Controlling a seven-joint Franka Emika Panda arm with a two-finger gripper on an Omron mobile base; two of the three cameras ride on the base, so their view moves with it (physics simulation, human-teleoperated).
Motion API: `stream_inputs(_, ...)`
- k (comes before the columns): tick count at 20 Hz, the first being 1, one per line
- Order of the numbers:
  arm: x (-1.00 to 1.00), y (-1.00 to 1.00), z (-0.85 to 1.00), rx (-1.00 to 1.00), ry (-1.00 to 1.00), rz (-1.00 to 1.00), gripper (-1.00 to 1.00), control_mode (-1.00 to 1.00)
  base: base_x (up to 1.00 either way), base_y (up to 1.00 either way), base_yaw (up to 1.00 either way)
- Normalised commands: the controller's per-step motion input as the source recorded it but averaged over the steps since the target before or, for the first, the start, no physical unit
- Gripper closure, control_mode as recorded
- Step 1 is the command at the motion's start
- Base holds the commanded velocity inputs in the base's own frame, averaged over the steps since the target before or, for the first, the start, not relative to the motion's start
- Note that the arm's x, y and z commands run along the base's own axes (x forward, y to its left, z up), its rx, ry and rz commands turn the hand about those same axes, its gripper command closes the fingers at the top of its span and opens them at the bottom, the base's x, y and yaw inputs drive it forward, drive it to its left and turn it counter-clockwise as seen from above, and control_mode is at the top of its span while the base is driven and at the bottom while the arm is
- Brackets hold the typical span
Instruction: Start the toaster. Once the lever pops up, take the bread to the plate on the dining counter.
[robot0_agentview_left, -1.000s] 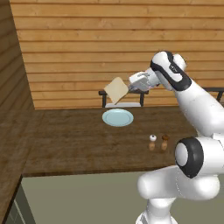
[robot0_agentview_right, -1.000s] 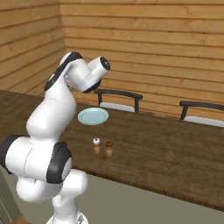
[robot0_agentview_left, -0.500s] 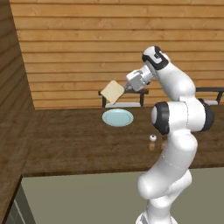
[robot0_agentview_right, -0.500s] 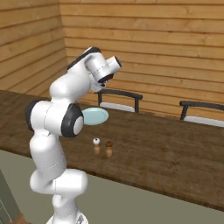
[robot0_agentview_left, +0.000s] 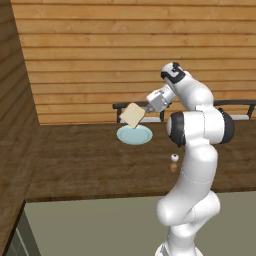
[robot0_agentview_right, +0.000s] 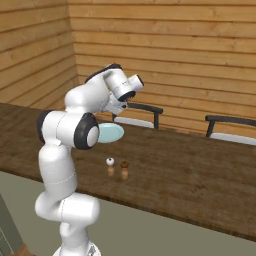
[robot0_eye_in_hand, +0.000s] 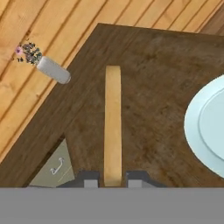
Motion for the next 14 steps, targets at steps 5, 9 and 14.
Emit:
stream_inputs(5, 0.01, -0.17, -0.15, -0.13, 0.00, -0.08, 1.00, -1.00, 0.00, 0.00, 0.00)
stream_inputs(9, 0.00, -0.19, -0.25, -0.11, 0.00, -0.01, 1.00, -1.00, 0.00, 0.00, 0.00)
stream_inputs(14, 0.04, -0.02, -0.39, -0.02, 0.00, 0.00, 1.00, -1.00, 0.00, 0.00, 0.00)
